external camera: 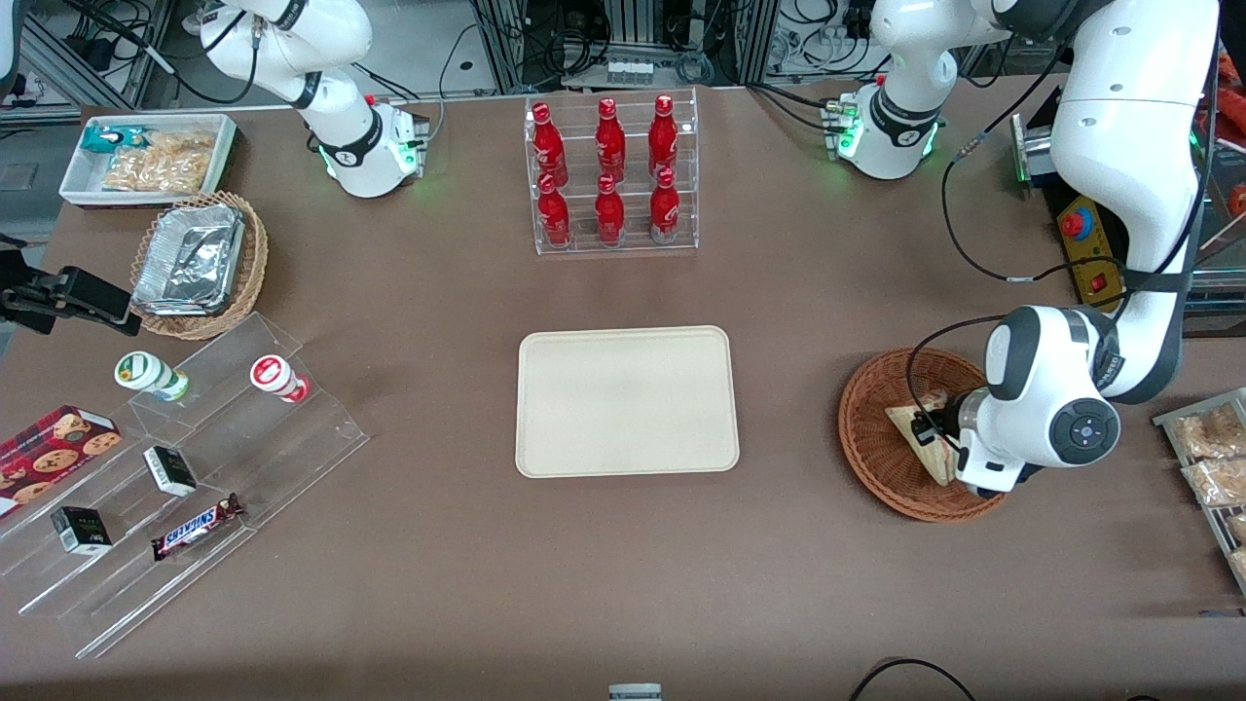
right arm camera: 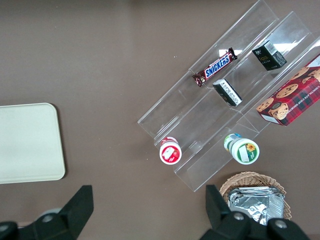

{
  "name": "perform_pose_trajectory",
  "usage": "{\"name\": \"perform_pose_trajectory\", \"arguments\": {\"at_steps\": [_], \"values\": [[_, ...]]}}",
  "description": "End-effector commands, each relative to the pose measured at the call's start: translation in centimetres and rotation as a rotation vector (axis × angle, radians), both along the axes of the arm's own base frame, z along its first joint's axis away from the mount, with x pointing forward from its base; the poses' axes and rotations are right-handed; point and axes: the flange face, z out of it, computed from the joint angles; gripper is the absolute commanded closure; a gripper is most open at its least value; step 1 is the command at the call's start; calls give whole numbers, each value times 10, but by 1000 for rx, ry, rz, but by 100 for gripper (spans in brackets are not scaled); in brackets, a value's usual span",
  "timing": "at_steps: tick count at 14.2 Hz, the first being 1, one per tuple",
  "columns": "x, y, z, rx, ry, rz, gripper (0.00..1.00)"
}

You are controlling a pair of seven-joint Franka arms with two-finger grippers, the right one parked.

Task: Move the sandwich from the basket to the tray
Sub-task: 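Close the left gripper on the wrapped sandwich and lift it, then carry the sandwich with the left gripper over to the cream tray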

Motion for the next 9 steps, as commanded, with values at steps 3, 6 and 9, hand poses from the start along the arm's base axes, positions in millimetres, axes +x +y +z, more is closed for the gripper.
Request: {"name": "perform_pose_trajectory", "arguments": {"at_steps": [3, 6, 9], "values": [[14, -31, 42, -27, -73, -27, 88], [8, -106, 87, -89, -124, -141, 87], [-20, -200, 110, -121, -153, -325, 86]]}}
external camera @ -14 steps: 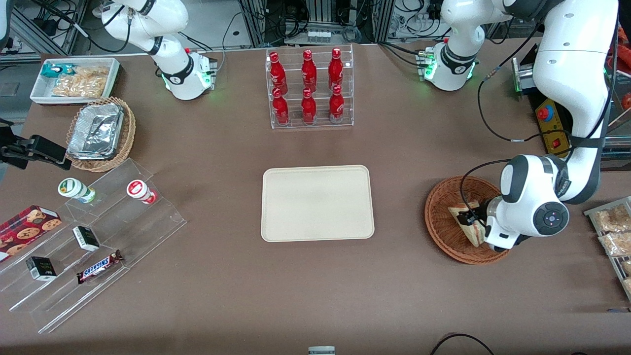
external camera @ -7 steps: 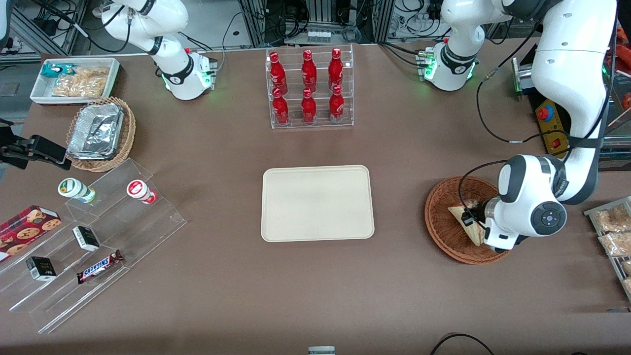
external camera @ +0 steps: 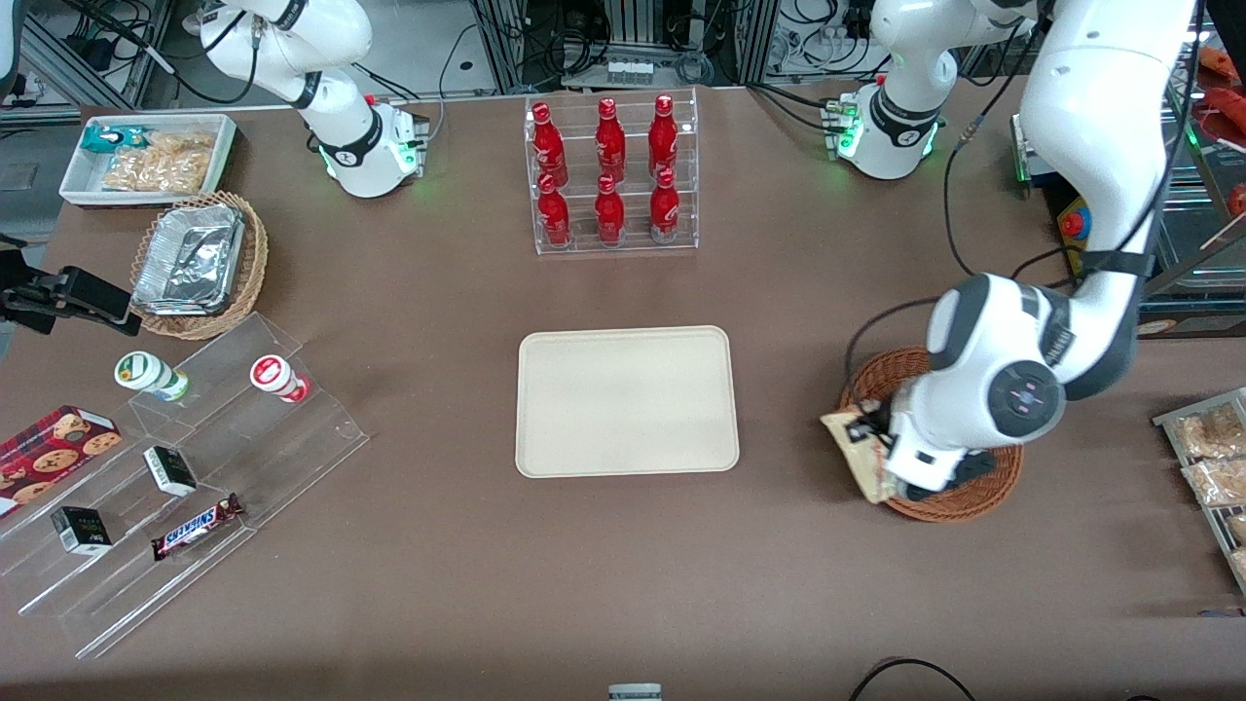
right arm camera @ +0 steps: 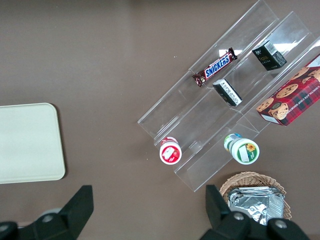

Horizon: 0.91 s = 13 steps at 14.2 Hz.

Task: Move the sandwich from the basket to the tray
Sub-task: 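Carry the sandwich with the left gripper over to the cream tray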

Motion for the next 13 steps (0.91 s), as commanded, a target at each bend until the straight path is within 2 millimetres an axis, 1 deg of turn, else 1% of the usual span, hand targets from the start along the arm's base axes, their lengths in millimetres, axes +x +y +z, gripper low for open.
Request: {"name": "perform_pose_trajectory", "arguments": {"at_steps": [1, 2, 3, 5, 6, 7, 9, 11, 13], "values": [[-30, -77, 16, 31, -32, -153, 86], [-45, -109, 15, 30, -34, -197, 86], [-59, -136, 12, 31, -34, -220, 86], [-76, -172, 0, 26, -19, -256, 85], [-81, -193, 0, 16, -24, -268, 85], [-88, -214, -5, 13, -20, -263, 85], [-95, -240, -22, 32, -22, -263, 85], [-94, -256, -41, 72, -42, -236, 84], [-92, -281, -49, 63, -59, -216, 84]]}}
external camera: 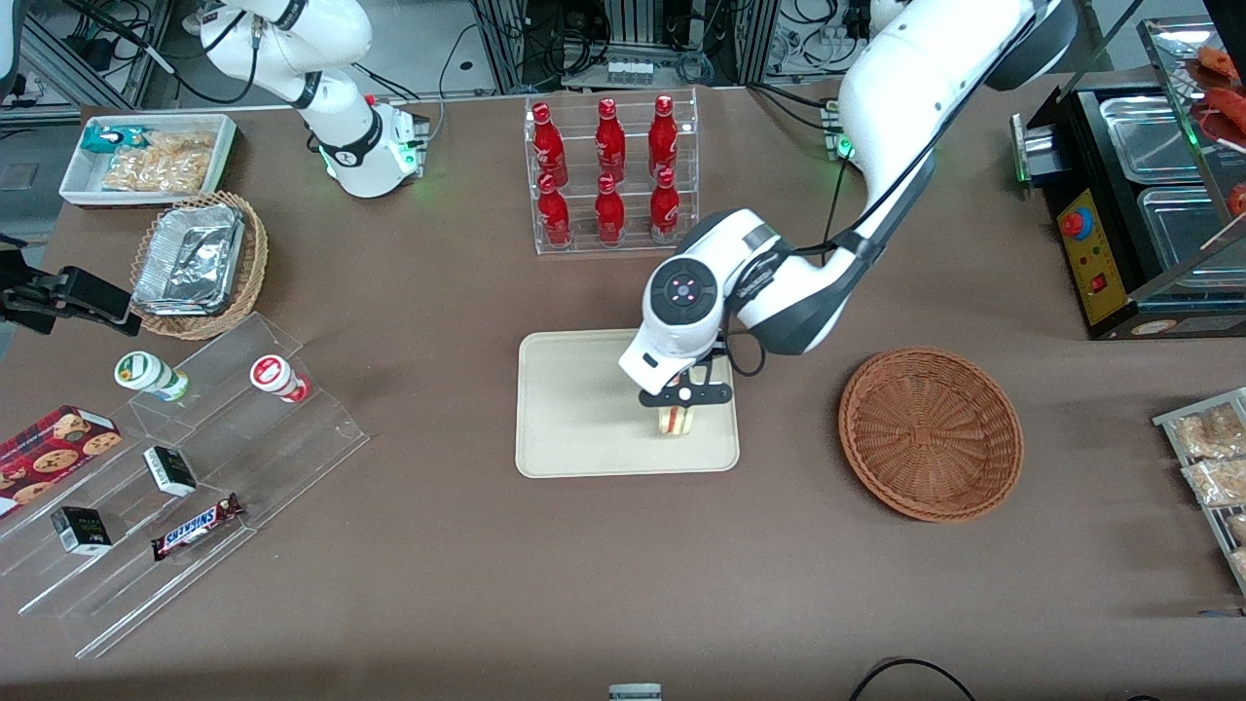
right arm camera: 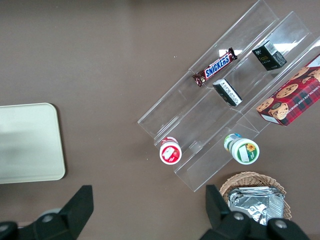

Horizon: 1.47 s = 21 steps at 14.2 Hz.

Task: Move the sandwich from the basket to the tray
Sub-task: 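Carry the sandwich with the left gripper over to the cream tray, then lower the sandwich onto the tray and open the left gripper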

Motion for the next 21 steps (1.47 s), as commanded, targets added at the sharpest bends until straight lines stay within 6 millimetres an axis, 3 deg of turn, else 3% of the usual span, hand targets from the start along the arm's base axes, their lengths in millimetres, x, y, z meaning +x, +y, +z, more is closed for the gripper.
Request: {"name": "perform_pose_trajectory", "arguments": {"at_steps": [1, 5, 7, 9, 11, 12, 15, 16, 18, 21], "values": [[12, -35, -10, -11, -35, 45, 84], [1, -62, -26, 14, -63, 63, 84], [-2, -65, -31, 16, -57, 59, 83], [-17, -80, -34, 20, -59, 29, 81], [-17, -82, -43, 29, -60, 46, 77], [-13, -86, -46, 25, -66, 62, 71], [-9, -85, -56, 40, -76, 68, 13], [-10, -86, -59, 57, -87, 63, 0], [-11, -87, -64, 78, -120, 57, 0], [0, -85, -46, 53, -146, 73, 0]]}}
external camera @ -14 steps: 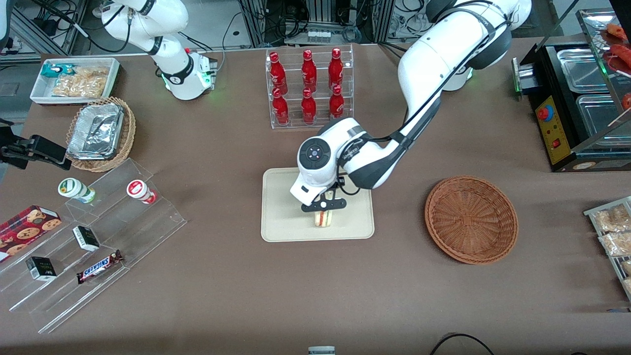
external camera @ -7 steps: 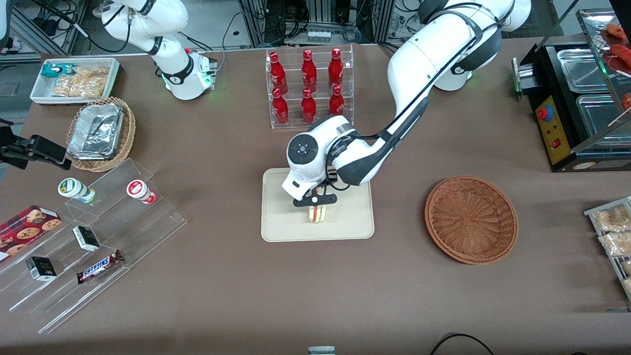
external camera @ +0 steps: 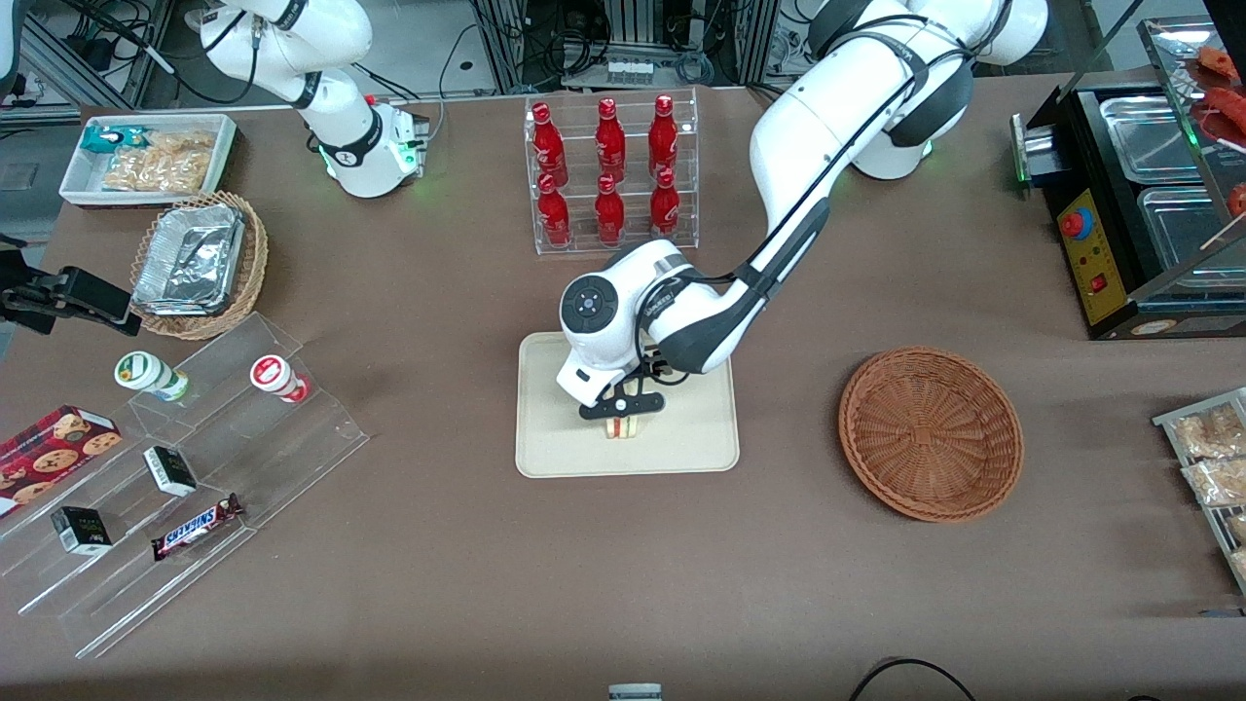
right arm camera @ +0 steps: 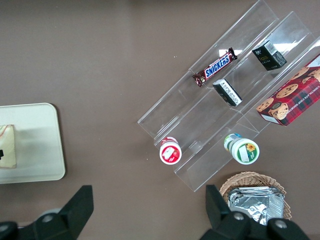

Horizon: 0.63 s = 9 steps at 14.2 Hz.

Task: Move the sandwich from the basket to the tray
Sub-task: 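Lower the sandwich onto the tray and open the left gripper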

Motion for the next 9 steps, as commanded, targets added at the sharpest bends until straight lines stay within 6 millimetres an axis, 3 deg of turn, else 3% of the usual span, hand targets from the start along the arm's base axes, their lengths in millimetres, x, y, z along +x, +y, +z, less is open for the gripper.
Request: {"name": "perform_pose_trajectory", "arguments": {"at_steps": [1, 4, 7, 9], "values": [[17, -3, 27, -18, -66, 28, 0], [34, 10, 52, -30, -106, 60, 0], [48, 28, 106, -40, -170, 97, 0], [71, 79, 146, 21, -150, 160, 0]]}}
